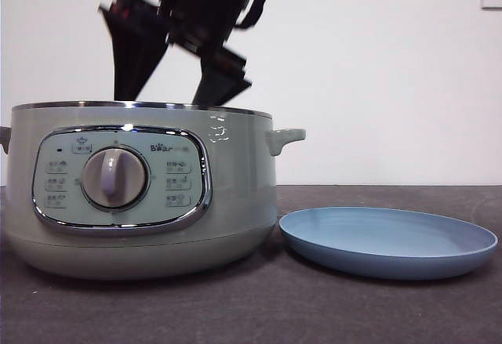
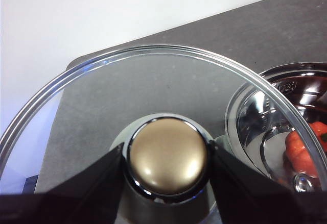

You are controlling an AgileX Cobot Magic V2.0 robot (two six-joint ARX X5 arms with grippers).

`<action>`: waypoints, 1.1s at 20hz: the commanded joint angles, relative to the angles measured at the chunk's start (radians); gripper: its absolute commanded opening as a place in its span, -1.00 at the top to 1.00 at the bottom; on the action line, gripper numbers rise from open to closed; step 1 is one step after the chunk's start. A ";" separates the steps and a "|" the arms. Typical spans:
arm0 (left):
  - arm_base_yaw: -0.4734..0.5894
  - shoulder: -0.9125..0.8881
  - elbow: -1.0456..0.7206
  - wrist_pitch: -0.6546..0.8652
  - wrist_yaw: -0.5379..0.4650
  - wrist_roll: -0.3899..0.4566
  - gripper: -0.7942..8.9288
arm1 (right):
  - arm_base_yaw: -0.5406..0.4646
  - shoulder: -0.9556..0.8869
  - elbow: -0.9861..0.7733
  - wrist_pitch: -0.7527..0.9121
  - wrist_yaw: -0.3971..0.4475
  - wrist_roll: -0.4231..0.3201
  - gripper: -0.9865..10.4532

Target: Take the pumpkin out from the steamer,put the pumpkin in the blue plate,close the lid

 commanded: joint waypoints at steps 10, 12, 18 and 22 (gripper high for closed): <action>-0.001 -0.010 0.011 0.039 -0.006 0.011 0.85 | 0.013 0.106 0.002 0.011 -0.001 -0.017 0.01; -0.001 -0.010 0.011 0.035 -0.006 0.011 0.85 | 0.013 0.124 0.001 0.011 0.003 -0.017 0.35; -0.001 -0.007 0.011 0.031 -0.002 0.011 0.85 | 0.031 0.024 0.002 -0.027 0.007 -0.001 0.85; -0.002 0.009 0.011 0.059 0.027 0.011 0.85 | -0.035 -0.184 0.002 -0.167 0.010 0.012 0.85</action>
